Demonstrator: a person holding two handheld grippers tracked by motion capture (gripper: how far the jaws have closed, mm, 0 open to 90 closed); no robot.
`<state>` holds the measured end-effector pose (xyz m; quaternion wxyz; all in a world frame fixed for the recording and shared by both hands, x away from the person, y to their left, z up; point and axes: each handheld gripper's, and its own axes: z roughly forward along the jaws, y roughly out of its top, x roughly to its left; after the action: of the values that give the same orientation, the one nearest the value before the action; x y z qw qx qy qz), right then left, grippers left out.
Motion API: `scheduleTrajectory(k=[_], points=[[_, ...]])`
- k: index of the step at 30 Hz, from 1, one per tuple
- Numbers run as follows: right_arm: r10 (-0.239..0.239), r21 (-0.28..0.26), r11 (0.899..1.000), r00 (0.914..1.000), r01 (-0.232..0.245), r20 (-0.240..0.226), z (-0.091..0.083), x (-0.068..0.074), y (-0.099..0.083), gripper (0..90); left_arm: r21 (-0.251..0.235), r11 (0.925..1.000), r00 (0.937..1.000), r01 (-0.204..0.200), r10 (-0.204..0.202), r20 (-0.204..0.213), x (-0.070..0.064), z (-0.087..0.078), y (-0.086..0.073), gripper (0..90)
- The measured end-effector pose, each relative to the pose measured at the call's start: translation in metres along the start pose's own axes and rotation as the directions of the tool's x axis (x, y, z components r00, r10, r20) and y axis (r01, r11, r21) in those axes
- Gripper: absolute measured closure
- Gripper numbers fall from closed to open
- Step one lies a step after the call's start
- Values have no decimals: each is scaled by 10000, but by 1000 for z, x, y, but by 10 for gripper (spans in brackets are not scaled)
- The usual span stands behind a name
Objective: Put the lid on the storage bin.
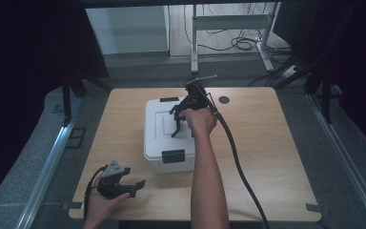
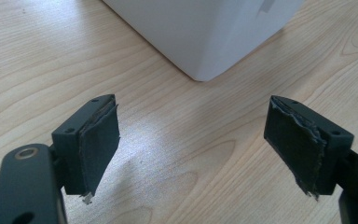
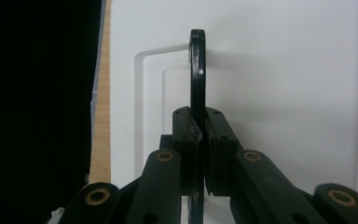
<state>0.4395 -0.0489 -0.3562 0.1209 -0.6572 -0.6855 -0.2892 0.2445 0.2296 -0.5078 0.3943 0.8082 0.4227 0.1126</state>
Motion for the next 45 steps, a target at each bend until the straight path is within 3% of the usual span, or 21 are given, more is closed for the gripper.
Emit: scheduleTrajectory(k=[15,27,38,45], points=[[-282,-153,9995,9993,278,-233,5,-5,0,826,43,10000,10000,-13,13,-8,-1,1,0,183],[-796,-241,9966,9954,784,-528,-6,-7,2,684,101,9999,10000,-47,47,-52,-1,2,0,183],[-1861,-646,9812,9800,1818,-700,-22,-17,2,656,222,9997,9998,-123,126,-120,-1,5,-1,183],[-2297,-884,9707,9710,2235,-667,-31,-26,0,653,250,9996,9998,-126,130,-172,0,6,-2,183]])
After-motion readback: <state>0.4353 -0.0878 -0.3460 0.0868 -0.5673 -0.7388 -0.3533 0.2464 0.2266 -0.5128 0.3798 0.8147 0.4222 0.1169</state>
